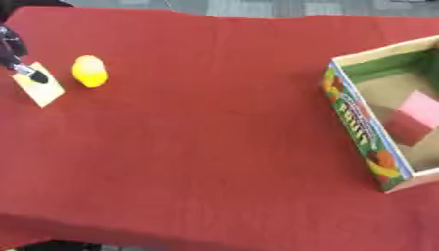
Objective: Pick up the objects with one hand, pass them to the other hand, and then place them into the box on the other side of the table.
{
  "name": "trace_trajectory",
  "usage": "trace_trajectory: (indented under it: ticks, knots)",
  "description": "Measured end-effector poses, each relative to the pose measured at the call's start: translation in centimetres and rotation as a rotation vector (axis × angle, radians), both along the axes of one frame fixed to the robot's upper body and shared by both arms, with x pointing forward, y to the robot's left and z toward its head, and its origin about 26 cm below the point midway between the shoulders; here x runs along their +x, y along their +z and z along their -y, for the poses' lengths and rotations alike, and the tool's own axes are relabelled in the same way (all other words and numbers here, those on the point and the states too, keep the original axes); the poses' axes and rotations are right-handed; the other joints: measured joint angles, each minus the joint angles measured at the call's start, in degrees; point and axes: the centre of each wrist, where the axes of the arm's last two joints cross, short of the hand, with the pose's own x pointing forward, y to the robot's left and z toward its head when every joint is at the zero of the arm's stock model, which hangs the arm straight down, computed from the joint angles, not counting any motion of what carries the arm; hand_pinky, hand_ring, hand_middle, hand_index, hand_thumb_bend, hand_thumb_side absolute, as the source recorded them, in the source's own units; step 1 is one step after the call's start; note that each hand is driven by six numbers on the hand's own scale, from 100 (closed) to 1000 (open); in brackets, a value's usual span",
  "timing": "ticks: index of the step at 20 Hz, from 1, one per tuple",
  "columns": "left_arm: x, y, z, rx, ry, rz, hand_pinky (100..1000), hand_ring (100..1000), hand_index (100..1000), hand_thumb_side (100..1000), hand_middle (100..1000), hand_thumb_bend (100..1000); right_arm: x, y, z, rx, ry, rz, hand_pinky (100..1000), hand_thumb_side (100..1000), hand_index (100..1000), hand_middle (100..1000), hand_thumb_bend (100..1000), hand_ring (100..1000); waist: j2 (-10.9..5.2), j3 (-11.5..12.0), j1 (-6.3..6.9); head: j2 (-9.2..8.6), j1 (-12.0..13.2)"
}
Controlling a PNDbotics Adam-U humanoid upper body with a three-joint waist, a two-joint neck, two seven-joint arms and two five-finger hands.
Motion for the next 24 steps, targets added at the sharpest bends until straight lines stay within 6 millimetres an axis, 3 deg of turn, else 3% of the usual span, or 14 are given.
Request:
trace_trajectory:
  ticks: [19,24]
  knots:
    - [0.0,-2.2,-1.1,-0.03,0.104,0.002,838,850,820,510,792,851,-0.1,-0.3,0.1,-0.027,-0.015,-0.001,987,480,972,830,100,1000,0.27,0.08,-0.32,-0.03,0.92]
    - [0.1,-3.3,-1.2,-0.035,0.103,-0.016,834,848,802,454,790,858,-0.1,-0.5,0.1,-0.029,-0.018,-0.004,988,473,973,829,100,1000,0.36,-0.04,-0.34,-0.04,1.02]
